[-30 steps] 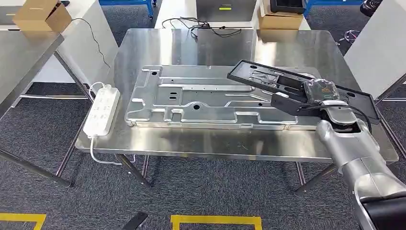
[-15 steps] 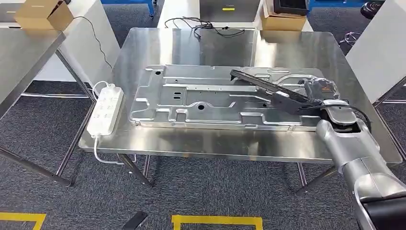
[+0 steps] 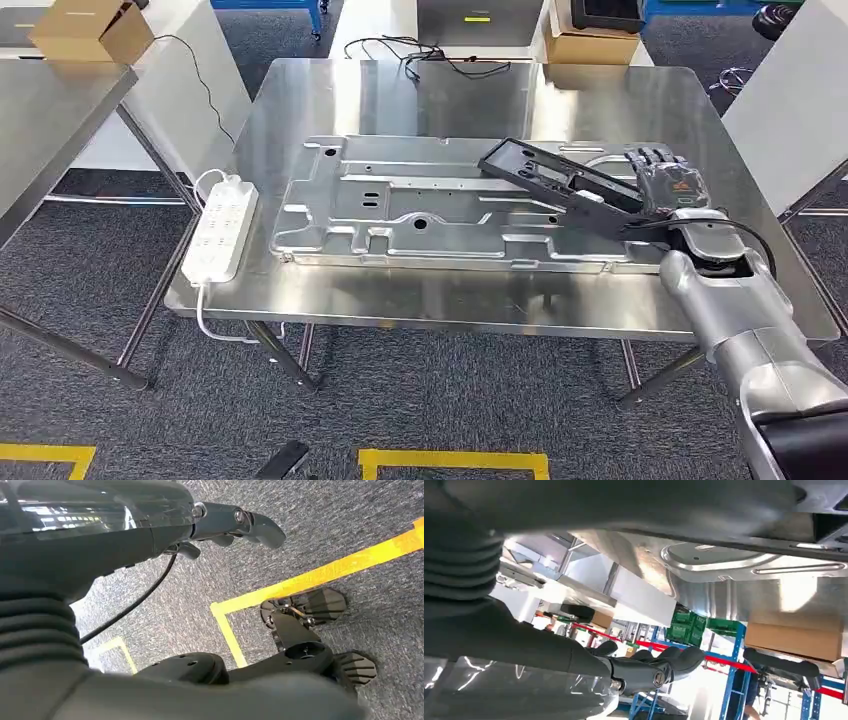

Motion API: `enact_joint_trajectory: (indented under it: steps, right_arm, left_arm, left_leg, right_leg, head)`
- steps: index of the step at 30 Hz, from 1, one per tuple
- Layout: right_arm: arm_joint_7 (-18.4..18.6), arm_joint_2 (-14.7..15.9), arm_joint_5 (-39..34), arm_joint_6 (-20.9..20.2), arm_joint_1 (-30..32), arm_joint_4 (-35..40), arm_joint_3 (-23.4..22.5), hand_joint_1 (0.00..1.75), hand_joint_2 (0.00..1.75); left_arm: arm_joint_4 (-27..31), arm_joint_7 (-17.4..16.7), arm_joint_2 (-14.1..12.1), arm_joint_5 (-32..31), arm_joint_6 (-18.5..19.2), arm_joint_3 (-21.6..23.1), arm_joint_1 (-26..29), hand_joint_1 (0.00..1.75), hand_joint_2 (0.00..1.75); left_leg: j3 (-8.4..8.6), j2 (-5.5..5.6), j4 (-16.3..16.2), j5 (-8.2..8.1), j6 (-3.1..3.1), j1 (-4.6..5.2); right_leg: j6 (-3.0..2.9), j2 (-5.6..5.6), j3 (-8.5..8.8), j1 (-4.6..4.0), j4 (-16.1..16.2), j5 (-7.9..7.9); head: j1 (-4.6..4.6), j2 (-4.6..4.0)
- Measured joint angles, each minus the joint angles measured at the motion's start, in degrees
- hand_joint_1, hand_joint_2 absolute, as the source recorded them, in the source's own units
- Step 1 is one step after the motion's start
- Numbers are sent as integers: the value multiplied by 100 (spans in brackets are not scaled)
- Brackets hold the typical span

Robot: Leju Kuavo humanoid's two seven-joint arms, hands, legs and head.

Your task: Take the parts from the cabinet and place them on the table.

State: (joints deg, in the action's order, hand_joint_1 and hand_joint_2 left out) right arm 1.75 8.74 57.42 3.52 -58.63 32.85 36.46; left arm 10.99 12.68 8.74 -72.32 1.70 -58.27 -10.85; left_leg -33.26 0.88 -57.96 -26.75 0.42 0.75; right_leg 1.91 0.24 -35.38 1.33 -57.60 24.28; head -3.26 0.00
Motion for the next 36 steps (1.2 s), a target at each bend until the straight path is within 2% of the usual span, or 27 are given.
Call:
enact_joint_trajectory:
  steps: [8,10,12,15,18,24,25,29,30,31,32,33,34,35,36]
  right_arm:
    - [46,6,35,172,0,4,0,0,0]
    - [79,37,70,440,23,116,-9,0,0]
    - [174,137,109,886,129,472,-76,0,0]
    - [389,371,166,1334,475,1405,-262,0,0]
    - [492,647,302,1841,1151,2802,-617,0,0]
    - [370,1071,511,2536,2719,5462,-1455,0,0]
    - [319,1097,596,2717,2989,5798,-1590,0,0]
    - [105,1139,916,3485,4231,7059,-2138,0,0]
    - [61,1137,964,3578,4491,7314,-2247,0,0]
    - [-11,1132,1001,3613,4685,7537,-2332,0,0]
    - [-105,1128,1023,3622,4872,7747,-2422,0,0]
    - [-252,1093,1027,3630,5122,7955,-2540,0,0]
    - [-436,1023,1017,3637,5349,8189,-2679,0,0]
    - [-582,955,1003,3641,5561,8346,-2781,0,0]
    - [-674,889,981,3644,5761,8477,-2846,0,0]
  left_arm:
    - [0,0,0,42,-7,0,2,0,0]
    - [0,9,0,79,-11,0,11,0,0]
    - [0,39,0,142,-55,-2,34,0,0]
    - [0,61,0,247,-114,-6,93,0,0]
    - [0,105,0,400,-225,-28,182,0,0]
    - [0,238,-15,669,-284,-186,341,0,0]
    - [0,238,-29,721,-299,-218,358,0,0]
    - [0,260,-44,872,-328,-372,445,0,0]
    - [0,271,-44,885,-343,-415,464,0,0]
    - [0,286,-44,918,-354,-444,481,0,0]
    - [0,308,-42,944,-363,-459,487,0,0]
    - [0,321,-42,973,-369,-483,488,0,0]
    - [0,345,-42,1007,-384,-520,496,0,0]
    - [0,354,-42,1027,-400,-564,504,0,0]
    - [0,363,-42,1043,-402,-592,520,0,0]
  left_leg:
    - [0,0,-2,0,0,1]
    - [0,0,-3,0,0,1]
    - [0,0,-5,-1,0,1]
    - [1,0,-5,-7,3,1]
    - [0,3,-5,-17,11,1]
    - [1,5,-6,-37,16,1]
    - [-3,-1,-33,-62,43,35]
    - [7,5,-58,-98,95,34]
    - [12,5,-59,-98,104,42]
    - [26,5,-53,-73,119,50]
    - [70,-4,30,-21,151,-12]
    - [96,-15,63,1,163,-31]
    - [95,-15,64,6,177,-50]
    - [94,-15,63,7,178,-53]
    - [85,-18,60,9,180,-51]
  right_leg:
    - [0,0,0,1,0,0]
    - [0,0,0,1,0,0]
    - [0,0,0,0,1,0]
    - [2,0,0,0,1,2]
    - [7,-2,2,0,3,7]
    - [25,-3,6,1,11,20]
    - [35,-4,13,24,28,22]
    - [80,-5,50,28,29,47]
    - [89,-6,64,35,37,41]
    - [123,-5,80,39,54,14]
    - [132,6,86,10,45,40]
    - [130,5,45,28,-48,172]
    - [123,5,-59,2,-348,430]
    - [136,6,-234,0,-813,701]
    - [146,6,-430,2,-1309,931]
  head:
    - [0,0]
    - [0,0]
    - [2,0]
    - [0,0]
    - [2,0]
    - [13,0]
    - [7,0]
    - [0,0]
    - [-2,0]
    - [-7,0]
    - [-11,0]
    - [-11,0]
    - [41,0]
    - [110,0]
    - [114,0]
